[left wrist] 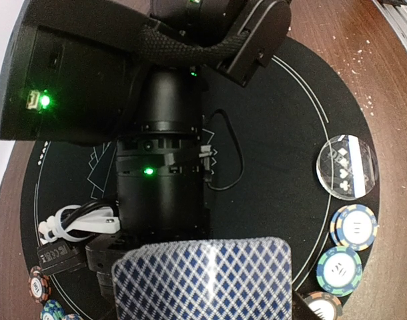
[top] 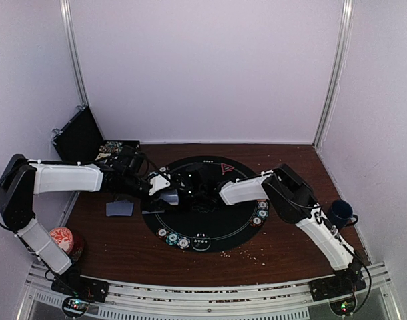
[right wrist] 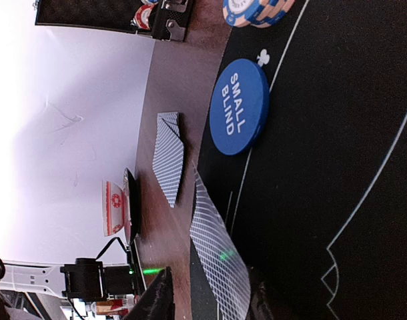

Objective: Distribute texas hold em gaming equipment
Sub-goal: Distribute the poker card in the small blind area.

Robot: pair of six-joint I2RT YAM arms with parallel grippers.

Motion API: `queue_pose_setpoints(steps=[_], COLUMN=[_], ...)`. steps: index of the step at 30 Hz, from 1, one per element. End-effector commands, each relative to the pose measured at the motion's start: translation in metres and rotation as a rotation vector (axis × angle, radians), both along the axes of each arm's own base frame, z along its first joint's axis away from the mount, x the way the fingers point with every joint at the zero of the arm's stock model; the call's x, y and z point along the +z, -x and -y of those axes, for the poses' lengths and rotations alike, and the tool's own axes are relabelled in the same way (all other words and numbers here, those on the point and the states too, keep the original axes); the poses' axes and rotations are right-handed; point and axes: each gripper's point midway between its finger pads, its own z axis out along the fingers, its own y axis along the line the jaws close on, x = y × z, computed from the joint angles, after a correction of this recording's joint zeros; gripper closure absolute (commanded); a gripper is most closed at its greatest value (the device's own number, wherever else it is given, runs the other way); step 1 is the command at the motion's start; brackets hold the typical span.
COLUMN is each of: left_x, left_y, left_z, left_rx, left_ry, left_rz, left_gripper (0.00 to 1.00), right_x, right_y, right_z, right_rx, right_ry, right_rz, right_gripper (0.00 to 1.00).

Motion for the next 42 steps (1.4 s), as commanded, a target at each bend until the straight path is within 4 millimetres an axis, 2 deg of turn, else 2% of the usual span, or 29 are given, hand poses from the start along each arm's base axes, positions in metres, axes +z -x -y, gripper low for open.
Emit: queue_pose_setpoints(steps=[1, 11, 14, 26, 33, 42], left_x=[0.009, 0.007, 0.007, 0.005, 0.005, 0.004], left_y=[-0.010, -0.010, -0.011, -0.011, -0.011, -0.010], left_z=[0.004, 0.004, 0.004, 0.004, 0.004, 0.004], left_rx=[0.012, 0.012, 0.012, 0.011, 0.012, 0.009], left_ry=[0.024, 0.021, 0.021, 0.020, 0.020, 0.018], left_rz=[0.025, 0.021, 0.021, 0.018, 0.016, 0.015], left_gripper=[0.57, 0.58, 0.57, 0.58, 0.58, 0.58], right_x=[-0.013, -0.007, -0.010, -0.021, -0.018, -0.017], right_y=[0.009, 0.002, 0.002, 0.013, 0.009, 0.012], right_z=[0.015, 0.034, 0.034, 0.009, -0.006, -0.005], right_rx=[-0.012, -0.048, -0.051, 0.008, 0.019, 0.028], right_ry=[0.119, 0.196, 0.198, 0.147, 0.098, 0.106], right_rz=[0.005, 0.050, 0.049, 0.010, 0.005, 0.003], right_gripper=[0.61, 0.55, 0.55, 0.55, 0.56, 0.56])
